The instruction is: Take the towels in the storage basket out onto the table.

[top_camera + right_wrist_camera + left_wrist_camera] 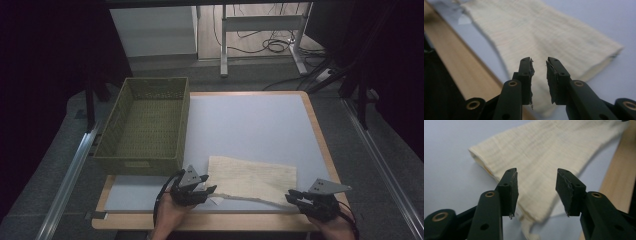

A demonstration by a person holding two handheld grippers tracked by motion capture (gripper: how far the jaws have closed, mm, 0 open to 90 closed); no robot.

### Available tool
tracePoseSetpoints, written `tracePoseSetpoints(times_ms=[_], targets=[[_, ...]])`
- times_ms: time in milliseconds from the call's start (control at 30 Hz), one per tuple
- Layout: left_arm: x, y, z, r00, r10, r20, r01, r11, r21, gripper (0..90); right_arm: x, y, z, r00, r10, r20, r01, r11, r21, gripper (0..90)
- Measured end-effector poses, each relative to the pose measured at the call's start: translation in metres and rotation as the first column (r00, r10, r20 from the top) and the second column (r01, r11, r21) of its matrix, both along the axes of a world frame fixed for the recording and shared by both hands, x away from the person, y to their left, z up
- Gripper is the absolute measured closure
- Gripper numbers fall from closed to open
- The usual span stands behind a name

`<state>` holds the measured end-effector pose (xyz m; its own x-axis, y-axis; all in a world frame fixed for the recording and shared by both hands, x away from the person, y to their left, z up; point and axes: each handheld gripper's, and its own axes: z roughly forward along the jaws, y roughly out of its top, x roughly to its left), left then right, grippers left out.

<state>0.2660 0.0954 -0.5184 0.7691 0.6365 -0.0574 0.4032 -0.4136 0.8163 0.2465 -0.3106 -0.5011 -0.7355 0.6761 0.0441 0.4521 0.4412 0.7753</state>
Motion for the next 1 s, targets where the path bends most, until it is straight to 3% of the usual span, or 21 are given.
tracePoseSetpoints(times_ms=[167, 367, 467, 567, 633, 800, 867, 933, 1000], targets=[[0.031, -0.014, 0.006, 0.9988, 0.047, -0.014, -0.047, 0.9989, 0.004, 51.6, 0.022, -0.01, 0.006, 0.9974, -0.067, 0.027, 0.067, 0.9977, 0.007, 71.2], [0.066, -0.03, 0.01, 0.993, 0.118, 0.001, -0.118, 0.9926, 0.028, 54.0, 0.06, -0.014, 0.008, 0.9889, -0.143, 0.04, 0.143, 0.9897, 0.003, 68.3], [0.08, -0.034, 0.007, 0.9847, 0.174, -0.001, -0.174, 0.9824, 0.069, 55.3, 0.076, -0.015, 0.003, 0.984, -0.174, 0.037, 0.175, 0.9846, -0.009, 66.5], [0.093, -0.033, -0.001, 0.9704, 0.241, -0.012, -0.238, 0.9632, 0.126, 55.8, 0.086, -0.017, -0.006, 0.9808, -0.194, 0.02, 0.195, 0.9808, -0.012, 63.8], [0.099, -0.031, -0.008, 0.9638, 0.263, -0.042, -0.255, 0.9565, 0.141, 56.4, 0.089, -0.017, -0.011, 0.9795, -0.201, 0.014, 0.201, 0.9793, -0.024, 62.0], [0.102, -0.033, -0.018, 0.9612, 0.265, -0.075, -0.253, 0.9575, 0.138, 54.3, 0.091, -0.016, -0.022, 0.9818, -0.19, -0.002, 0.19, 0.9799, -0.062, 61.0], [0.103, -0.031, -0.018, 0.9606, 0.255, -0.11, -0.242, 0.9627, 0.121, 55.9, 0.091, -0.016, -0.023, 0.9823, -0.187, -0.008, 0.187, 0.9815, -0.043, 69.4], [0.102, -0.029, -0.018, 0.9639, 0.236, -0.124, -0.223, 0.9692, 0.104, 62.0, 0.09, -0.015, -0.022, 0.9857, -0.166, -0.03, 0.165, 0.9857, -0.036, 83.0], [0.1, -0.028, -0.018, 0.9698, 0.201, -0.138, -0.19, 0.9777, 0.091, 75.1, 0.089, -0.012, -0.021, 0.9872, -0.158, -0.023, 0.156, 0.9861, -0.058, 85.6]])
